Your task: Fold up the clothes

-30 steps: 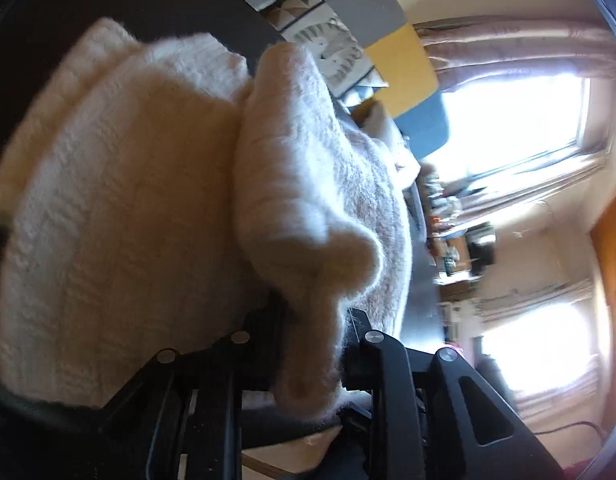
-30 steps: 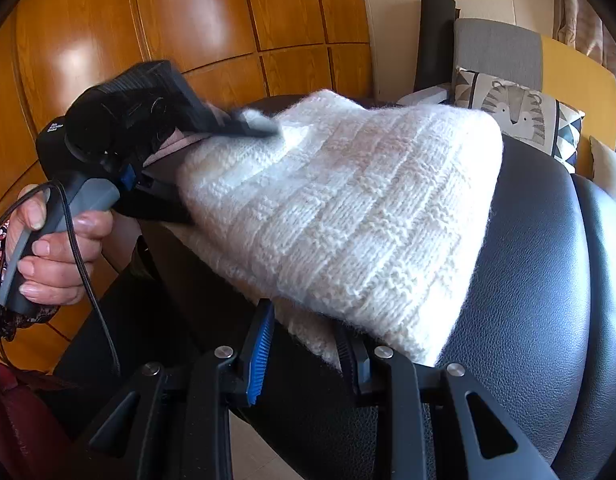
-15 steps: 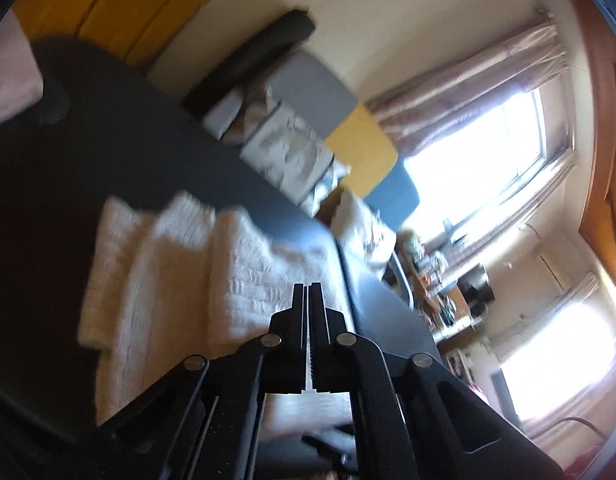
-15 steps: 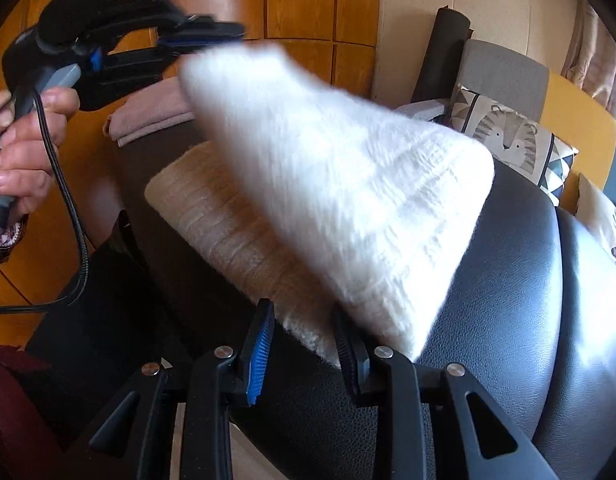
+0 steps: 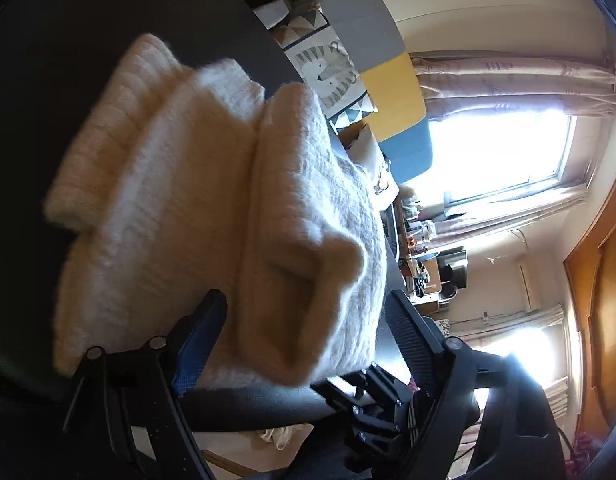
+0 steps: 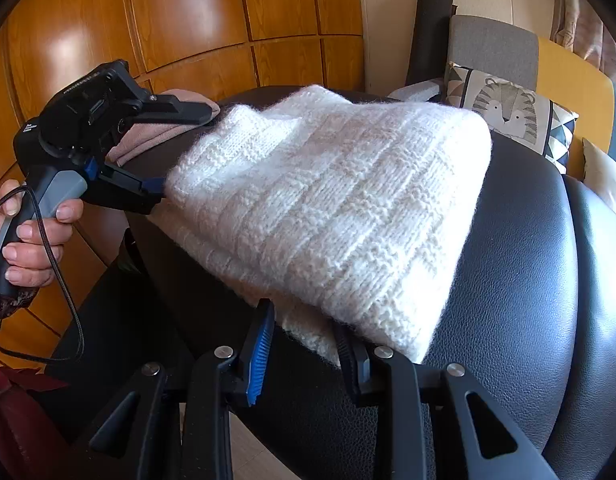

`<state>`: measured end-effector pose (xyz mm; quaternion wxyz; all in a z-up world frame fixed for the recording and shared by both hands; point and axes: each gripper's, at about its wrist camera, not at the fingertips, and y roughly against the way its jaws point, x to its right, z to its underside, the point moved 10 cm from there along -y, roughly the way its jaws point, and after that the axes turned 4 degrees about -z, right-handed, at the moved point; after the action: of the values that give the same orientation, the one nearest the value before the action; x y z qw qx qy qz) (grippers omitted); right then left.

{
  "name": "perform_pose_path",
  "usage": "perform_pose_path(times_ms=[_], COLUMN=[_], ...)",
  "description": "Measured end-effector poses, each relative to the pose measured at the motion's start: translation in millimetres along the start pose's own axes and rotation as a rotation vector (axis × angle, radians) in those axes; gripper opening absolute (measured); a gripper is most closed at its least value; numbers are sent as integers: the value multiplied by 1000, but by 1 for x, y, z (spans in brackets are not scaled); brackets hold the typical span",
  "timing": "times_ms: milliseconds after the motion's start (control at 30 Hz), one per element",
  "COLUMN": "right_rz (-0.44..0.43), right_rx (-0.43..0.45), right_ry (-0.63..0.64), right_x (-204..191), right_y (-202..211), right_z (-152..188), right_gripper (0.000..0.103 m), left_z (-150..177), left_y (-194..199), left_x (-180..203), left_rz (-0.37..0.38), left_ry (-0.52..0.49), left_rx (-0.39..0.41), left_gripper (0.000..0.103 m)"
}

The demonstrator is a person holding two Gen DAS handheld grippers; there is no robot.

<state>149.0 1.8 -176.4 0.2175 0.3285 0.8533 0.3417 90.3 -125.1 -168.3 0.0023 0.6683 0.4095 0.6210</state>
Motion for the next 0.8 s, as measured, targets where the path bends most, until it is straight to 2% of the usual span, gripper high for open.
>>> perform_pose_path(times_ms=[100, 167, 233, 267, 333, 433, 467, 533, 633, 733, 800], right_rz=[-6, -12, -20, -23, -26, 31, 52, 59, 61, 81, 92], right_rx=[4, 20, 38, 41, 47, 25, 13, 8, 28, 26, 1], right_ry=[-11, -3, 26, 42, 74, 122, 127, 113, 137, 191, 211], right_x=[-1, -5, -11, -14, -21, -23, -22, -21, -30, -40, -42], right_y=[0, 3, 6, 6, 6, 0, -2, 0, 9, 11, 6], right_z=[-1, -3, -5, -5, -5, -1, 2, 1, -6, -11, -12], right_gripper=[30, 30, 30, 30, 30, 30, 30, 30, 30, 30, 30], left_z=[1, 2, 3, 5, 2, -11, -17, -26, -33, -36, -37], left_y=[-19, -31, -38, -38, -34, -11, 3, 20, 38, 56, 68], left_x=[8, 7, 8, 10, 18, 43, 55, 73, 82, 63, 35], left_rz=[-31, -90, -132, -131, -113, -42, -9, 10, 1, -53, -81], left_ry=[-45, -80, -106, -118, -115, -130, -147, -194, -236, -248, -210], left_rx=[-41, -59, -62, -80, -33, 54, 91, 140, 198, 274, 306], left_gripper=[84, 75, 17, 17, 15, 14, 14, 13, 13, 13, 13])
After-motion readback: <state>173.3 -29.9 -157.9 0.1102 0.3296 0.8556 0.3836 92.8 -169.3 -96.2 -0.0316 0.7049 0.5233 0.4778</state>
